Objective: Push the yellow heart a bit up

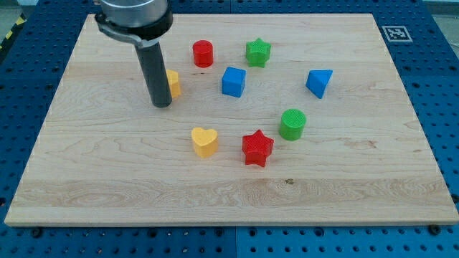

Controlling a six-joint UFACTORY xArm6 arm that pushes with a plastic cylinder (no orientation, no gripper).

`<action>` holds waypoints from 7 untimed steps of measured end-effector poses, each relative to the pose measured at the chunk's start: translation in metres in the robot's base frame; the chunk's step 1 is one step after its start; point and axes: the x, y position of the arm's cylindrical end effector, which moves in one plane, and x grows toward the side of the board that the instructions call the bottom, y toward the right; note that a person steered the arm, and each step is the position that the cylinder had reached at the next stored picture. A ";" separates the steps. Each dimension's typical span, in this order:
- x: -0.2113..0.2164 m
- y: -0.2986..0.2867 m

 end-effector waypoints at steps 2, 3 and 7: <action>0.009 0.004; 0.067 -0.005; 0.155 0.081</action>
